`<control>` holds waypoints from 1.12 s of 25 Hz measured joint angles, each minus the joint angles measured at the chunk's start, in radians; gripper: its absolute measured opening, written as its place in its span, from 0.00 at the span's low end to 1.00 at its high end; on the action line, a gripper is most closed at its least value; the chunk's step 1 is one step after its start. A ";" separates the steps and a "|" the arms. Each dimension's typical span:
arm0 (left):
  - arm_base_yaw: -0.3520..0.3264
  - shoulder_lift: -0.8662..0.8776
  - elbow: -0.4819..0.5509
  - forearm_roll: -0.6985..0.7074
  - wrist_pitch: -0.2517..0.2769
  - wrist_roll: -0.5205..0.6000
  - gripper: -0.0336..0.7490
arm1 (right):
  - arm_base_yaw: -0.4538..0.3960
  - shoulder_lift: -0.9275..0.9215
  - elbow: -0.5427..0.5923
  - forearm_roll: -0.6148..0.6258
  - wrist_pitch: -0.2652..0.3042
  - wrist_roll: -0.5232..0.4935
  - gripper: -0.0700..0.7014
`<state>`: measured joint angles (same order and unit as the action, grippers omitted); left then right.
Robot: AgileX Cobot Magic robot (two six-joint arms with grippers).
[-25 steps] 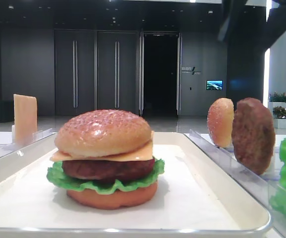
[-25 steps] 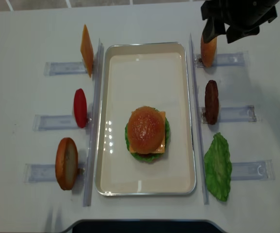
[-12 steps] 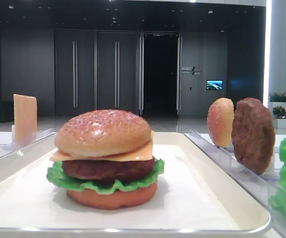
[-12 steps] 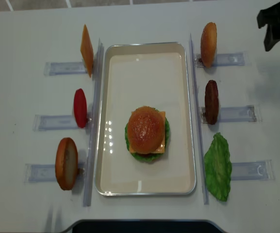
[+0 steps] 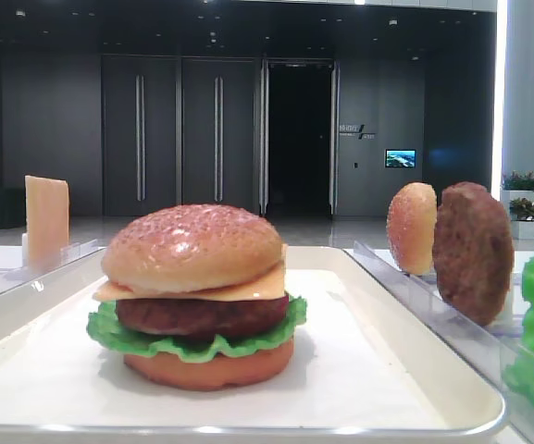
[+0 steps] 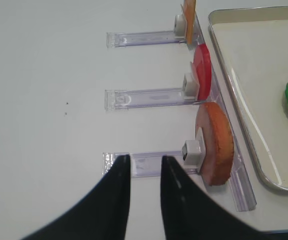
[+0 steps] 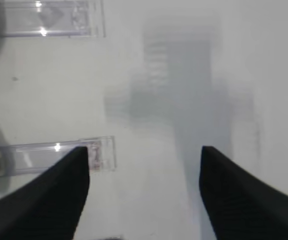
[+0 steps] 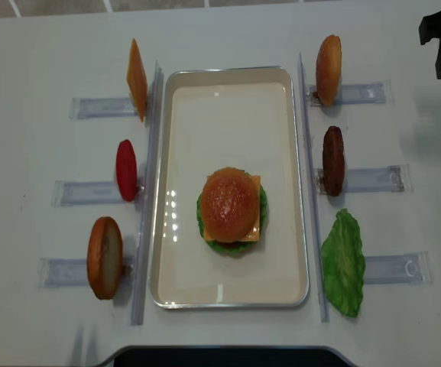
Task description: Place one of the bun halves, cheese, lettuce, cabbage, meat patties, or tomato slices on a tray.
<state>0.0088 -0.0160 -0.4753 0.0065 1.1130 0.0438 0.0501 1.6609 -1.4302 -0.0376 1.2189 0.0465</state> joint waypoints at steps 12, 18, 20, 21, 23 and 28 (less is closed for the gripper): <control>0.000 0.000 0.000 0.000 0.000 0.000 0.25 | 0.000 -0.309 0.344 0.085 0.001 -0.009 0.71; 0.000 0.000 0.000 0.000 0.000 0.000 0.25 | 0.000 -0.528 0.500 0.086 0.003 -0.014 0.71; 0.000 0.000 0.000 0.000 0.000 0.000 0.25 | 0.000 -0.607 0.542 0.086 0.004 -0.016 0.71; 0.000 0.000 0.000 0.000 0.000 0.000 0.25 | 0.000 -0.639 0.562 0.086 0.004 -0.016 0.71; 0.000 0.000 0.000 0.000 0.000 0.000 0.25 | 0.000 -0.720 0.599 0.086 0.004 -0.016 0.71; 0.000 0.000 0.000 0.000 0.000 0.000 0.25 | 0.000 -0.950 0.691 0.086 0.005 -0.008 0.71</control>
<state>0.0088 -0.0160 -0.4753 0.0065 1.1130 0.0438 0.0501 0.7111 -0.7392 0.0489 1.2236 0.0382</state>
